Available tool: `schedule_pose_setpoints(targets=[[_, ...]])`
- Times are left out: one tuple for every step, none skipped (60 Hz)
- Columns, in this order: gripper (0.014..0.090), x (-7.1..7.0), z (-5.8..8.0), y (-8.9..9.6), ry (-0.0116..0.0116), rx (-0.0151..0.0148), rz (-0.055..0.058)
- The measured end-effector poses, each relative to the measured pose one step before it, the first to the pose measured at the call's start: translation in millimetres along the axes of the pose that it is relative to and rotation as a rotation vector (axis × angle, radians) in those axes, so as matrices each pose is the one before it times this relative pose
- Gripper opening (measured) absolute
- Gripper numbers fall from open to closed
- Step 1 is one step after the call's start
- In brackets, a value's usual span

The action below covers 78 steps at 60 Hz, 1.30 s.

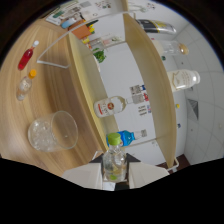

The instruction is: Make me a cup of Vodka Sunrise.

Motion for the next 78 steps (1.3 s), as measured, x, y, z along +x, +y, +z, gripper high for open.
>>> schedule_pose_setpoints(targets=[[0.0348,0.34,0.02,-1.09,0.00634,0.00081,-0.0433],[0.0350,0.49,0.07,-1.03,0.00646,0.00049,-0.0422],[0.0349,0.24,-0.17,-1.07,0.00709,-0.00040,-0.0410],[0.0349,0.34,-0.08,-0.80,0.00657,-0.00141,-0.0410],[0.0350,0.26,0.21,-0.85,0.00595,-0.00132,-0.0399],[0.0350,0.49,2.55,-0.91,0.00809,0.00280,-0.0390],[0.0351,-0.36,0.10,-1.22,0.00330,0.00239,-0.0379],[0.0350,-0.42,0.04,-1.01,0.00356,0.00018,-0.0376],[0.0348,-0.92,-0.78,-0.67,0.00588,-0.00184,-0.0387],[0.0350,-0.45,0.43,-0.40,0.00321,-0.00235,-0.0407],[0.0350,-0.33,0.52,-0.43,0.00309,-0.00264,-0.0408],[0.0353,-0.38,0.62,-0.28,0.00303,-0.00320,-0.0409],[0.0352,-0.58,0.66,-0.44,0.00175,-0.00336,-0.0409],[0.0354,-0.01,0.81,-0.41,0.00472,-0.00339,-0.0351],[0.0352,0.74,0.38,-0.53,0.00633,-0.00267,-0.0285],[0.0354,0.24,0.42,-0.82,0.00436,-0.00111,-0.0238],[0.0354,-0.23,0.16,-1.00,0.00066,-0.00070,-0.0207],[0.0354,0.15,1.48,-1.17,0.00180,0.00278,-0.0179],[0.0354,0.26,-0.72,-1.33,-0.00109,0.00080,-0.0137],[0.0353,0.81,-0.49,-1.35,0.00175,0.00230,-0.0124],[0.0352,0.57,0.47,-1.89,0.00129,0.00437,-0.0149],[0.0354,0.54,-0.25,-1.58,0.00570,0.00470,-0.0192],[0.0355,0.34,-0.53,-2.20,-0.00336,0.00542,-0.0202],[0.0354,0.93,-0.70,-2.89,0.00697,0.01081,-0.0202],[0.0354,1.06,-0.52,-3.28,0.00456,0.01311,-0.0159],[0.0356,0.79,-0.38,-3.07,0.00476,0.01311,-0.0132],[0.0355,0.35,-0.49,-2.48,0.00321,0.01038,-0.0119],[0.0354,-0.40,-0.47,-2.26,0.00040,0.00861,-0.0102],[0.0352,-0.85,-0.27,-2.24,-0.00264,0.00902,-0.0090],[0.0353,-0.96,-0.30,-1.70,-0.00391,0.00708,-0.0055],[0.0355,-0.17,-0.63,-1.02,-0.00169,0.00371,-0.0017],[0.0354,-0.84,0.18,-0.97,0.00142,0.00379,0.0045],[0.0354,0.52,-0.86,-0.48,0.00078,0.00260,0.0055],[0.0354,0.03,-0.60,-0.29,-0.00099,0.00258,0.0078],[0.0355,0.14,-0.33,0.23,-0.00150,-0.00022,0.0087],[0.0353,0.88,-0.20,0.85,0.00061,-0.00238,0.0101],[0.0352,1.32,-0.43,1.03,0.00217,-0.00286,0.0128],[0.0353,1.21,-0.75,0.82,0.00211,-0.00129,0.0158],[0.0353,1.22,-0.73,0.75,0.00026,-0.00002,0.0178],[0.0353,1.63,-0.61,1.00,0.00053,-0.00085,0.0212],[0.0352,2.24,-0.75,1.55,0.00253,-0.00237,0.0264],[0.0355,3.78,-1.18,1.85,-0.00043,-0.00345,0.0303],[0.0352,3.00,-1.17,1.68,0.00386,-0.00230,0.0354],[0.0353,3.14,-1.15,1.43,0.00285,-0.00032,0.0398],[0.0353,3.44,-1.22,1.30,0.00334,0.00136,0.0449],[0.0355,3.84,-1.33,1.21,0.00366,0.00230,0.0497],[0.0355,4.24,-1.32,0.98,0.00359,0.00282,0.0540],[0.0356,4.24,-1.38,1.07,0.00270,0.00320,0.0594],[0.0356,4.89,-1.45,1.22,0.00362,0.00238,0.0644],[0.0354,5.26,-1.40,1.60,0.00493,-0.00001,0.0673],[0.0356,6.94,-1.48,2.30,0.00963,0.00284,0.0643],[0.0355,5.61,-1.34,1.56,0.00420,-0.00070,0.0699],[0.0357,4.72,-1.20,1.00,0.00233,0.00177,0.0721],[0.0355,4.29,-1.31,-0.19,-0.00050,0.00619,0.0728],[0.0356,3.73,-1.55,-1.11,-0.00201,0.01093,0.0718],[0.0356,3.49,-1.49,-1.06,-0.00262,0.01284,0.0689],[0.0357,3.58,-1.07,-0.74,-0.00083,0.01217,0.0657],[0.0355,1.52,-0.78,0.18,-0.00143,0.00403,0.0688],[0.0356,2.15,-0.60,0.42,-0.00189,0.00643,0.0618],[0.0355,0.62,0.86,0.90,-0.00439,0.00301,0.0604],[0.0356,0.15,-1.19,1.10,-0.01146,0.00702,0.0607],[0.0356,0.30,-0.67,0.49,-0.01056,0.00772,0.0602],[0.0355,-0.24,-0.11,1.91,-0.01056,0.00485,0.0627],[0.0356,-0.28,0.12,3.22,-0.00784,0.00107,0.0592],[0.0357,-0.05,0.74,4.25,-0.00655,-0.00331,0.0539],[0.0357,-0.88,0.97,5.26,-0.00871,-0.00649,0.0498],[0.0357,-1.63,1.33,5.83,-0.01111,-0.00786,0.0468],[0.0357,-1.43,1.68,6.44,-0.01012,-0.00915,0.0437],[0.0356,-1.08,3.09,7.42,-0.00744,-0.01016,0.0426],[0.0356,-0.13,1.86,7.84,-0.00628,-0.01366,0.0371],[0.0356,-0.96,2.55,8.18,-0.00585,-0.01338,0.0349],[0.0356,-1.33,2.71,8.58,-0.00919,-0.01619,0.0342],[0.0356,-1.22,2.82,8.88,-0.00999,-0.01669,0.0332],[0.0356,-0.53,2.98,8.58,-0.00715,-0.01639,0.0308],[0.0355,-0.04,2.91,8.46,-0.00370,-0.01519,0.0277],[0.0356,0.42,3.43,8.34,-0.00319,-0.01442,0.0262],[0.0355,0.05,3.37,8.14,-0.00517,-0.01449,0.0249],[0.0356,0.32,2.33,8.12,-0.00527,-0.01422,0.0224]])
